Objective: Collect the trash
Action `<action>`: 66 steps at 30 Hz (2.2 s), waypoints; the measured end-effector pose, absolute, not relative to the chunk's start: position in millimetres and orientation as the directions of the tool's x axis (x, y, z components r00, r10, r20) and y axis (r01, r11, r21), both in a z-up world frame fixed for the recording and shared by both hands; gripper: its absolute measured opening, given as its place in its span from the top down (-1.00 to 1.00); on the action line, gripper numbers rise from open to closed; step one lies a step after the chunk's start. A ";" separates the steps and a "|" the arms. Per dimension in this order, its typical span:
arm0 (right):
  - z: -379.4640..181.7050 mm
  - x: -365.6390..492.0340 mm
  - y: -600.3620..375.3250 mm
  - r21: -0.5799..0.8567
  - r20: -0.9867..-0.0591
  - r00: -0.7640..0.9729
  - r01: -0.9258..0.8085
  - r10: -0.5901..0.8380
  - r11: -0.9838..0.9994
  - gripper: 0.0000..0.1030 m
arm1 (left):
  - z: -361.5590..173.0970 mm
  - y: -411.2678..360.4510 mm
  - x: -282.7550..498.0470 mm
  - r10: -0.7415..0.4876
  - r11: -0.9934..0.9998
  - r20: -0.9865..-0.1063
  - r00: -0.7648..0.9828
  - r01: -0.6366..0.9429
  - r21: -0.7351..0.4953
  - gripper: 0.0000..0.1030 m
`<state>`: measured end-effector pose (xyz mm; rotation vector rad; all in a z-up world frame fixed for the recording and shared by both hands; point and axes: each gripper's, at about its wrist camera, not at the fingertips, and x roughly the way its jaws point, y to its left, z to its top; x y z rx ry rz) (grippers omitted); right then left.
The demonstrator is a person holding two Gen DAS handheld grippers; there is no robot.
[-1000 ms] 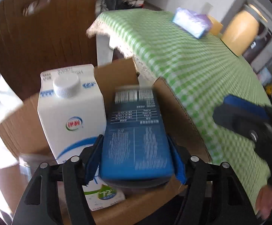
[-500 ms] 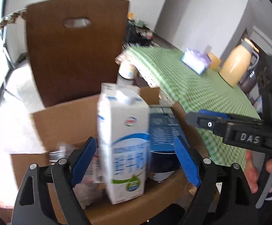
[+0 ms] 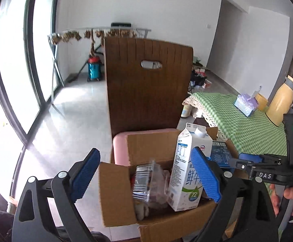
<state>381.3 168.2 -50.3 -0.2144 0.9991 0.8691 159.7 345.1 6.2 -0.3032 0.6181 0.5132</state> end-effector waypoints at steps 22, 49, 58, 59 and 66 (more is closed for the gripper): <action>66.6 260.3 -62.6 -0.034 -0.210 0.906 -0.382 0.367 0.923 -0.73 | 73.3 173.1 173.1 0.220 0.965 -0.239 0.946 -0.247 -0.088 -0.85; 43.2 217.3 -319.4 -0.016 -0.317 0.912 0.268 -0.259 0.963 -0.75 | 51.6 -86.6 268.4 -0.216 0.976 -0.272 0.938 0.216 -0.029 -0.85; 48.3 202.9 -315.2 -0.014 -0.323 0.919 0.234 -0.226 0.972 -0.74 | 63.6 -74.4 236.0 -0.184 0.983 -0.268 0.946 0.185 -0.023 -0.85; 49.6 201.2 -313.5 -0.018 -0.324 0.919 0.230 -0.223 0.973 -0.74 | 65.0 -73.5 229.8 -0.175 0.984 -0.267 0.948 0.176 -0.022 -0.85; 50.7 173.8 -293.7 -0.026 -0.330 0.929 0.169 -0.168 0.985 -0.74 | 66.9 -61.9 181.4 -0.133 0.991 -0.274 0.952 0.136 -0.009 -0.85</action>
